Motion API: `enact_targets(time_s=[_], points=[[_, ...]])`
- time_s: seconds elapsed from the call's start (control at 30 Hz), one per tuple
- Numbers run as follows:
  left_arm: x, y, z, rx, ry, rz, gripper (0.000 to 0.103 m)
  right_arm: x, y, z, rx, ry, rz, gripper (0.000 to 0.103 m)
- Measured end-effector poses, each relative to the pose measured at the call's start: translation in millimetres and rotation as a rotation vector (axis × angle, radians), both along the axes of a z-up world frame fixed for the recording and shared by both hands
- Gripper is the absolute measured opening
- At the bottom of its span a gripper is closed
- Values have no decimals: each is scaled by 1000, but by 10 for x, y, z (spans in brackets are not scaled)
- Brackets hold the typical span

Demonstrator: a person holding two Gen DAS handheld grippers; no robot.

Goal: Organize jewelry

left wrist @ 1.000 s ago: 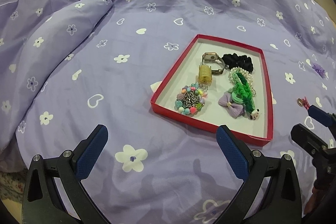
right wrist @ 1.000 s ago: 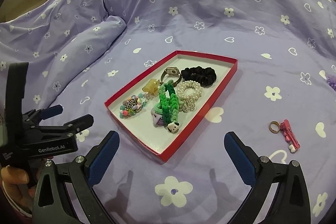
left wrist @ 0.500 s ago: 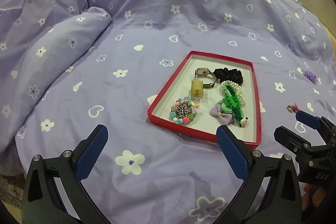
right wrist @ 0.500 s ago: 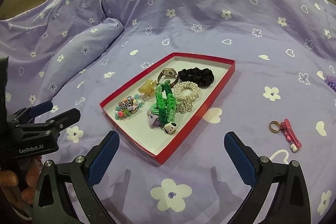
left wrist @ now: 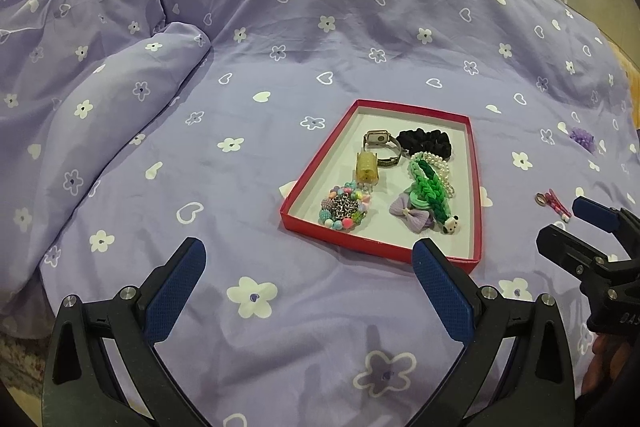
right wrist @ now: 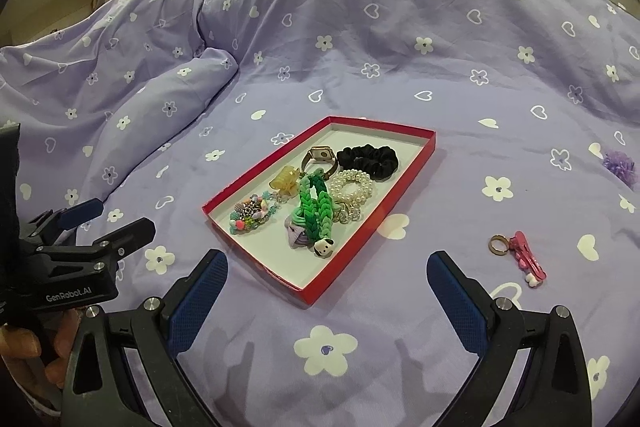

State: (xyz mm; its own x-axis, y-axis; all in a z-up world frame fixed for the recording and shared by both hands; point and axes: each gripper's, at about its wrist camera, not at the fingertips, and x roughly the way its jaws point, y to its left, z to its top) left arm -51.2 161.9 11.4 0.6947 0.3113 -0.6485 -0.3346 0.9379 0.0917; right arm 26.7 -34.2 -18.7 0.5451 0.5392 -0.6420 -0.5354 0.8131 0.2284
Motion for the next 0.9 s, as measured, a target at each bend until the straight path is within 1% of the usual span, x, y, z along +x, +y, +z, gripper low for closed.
enact_targets(time_s=[0.23, 0.9], points=[[-26, -10, -28, -1, 12, 2, 103, -47, 24, 8, -5, -2, 10, 101], [-46, -21, -27, 0, 7, -7, 103, -83, 63, -4, -10, -11, 18, 101]])
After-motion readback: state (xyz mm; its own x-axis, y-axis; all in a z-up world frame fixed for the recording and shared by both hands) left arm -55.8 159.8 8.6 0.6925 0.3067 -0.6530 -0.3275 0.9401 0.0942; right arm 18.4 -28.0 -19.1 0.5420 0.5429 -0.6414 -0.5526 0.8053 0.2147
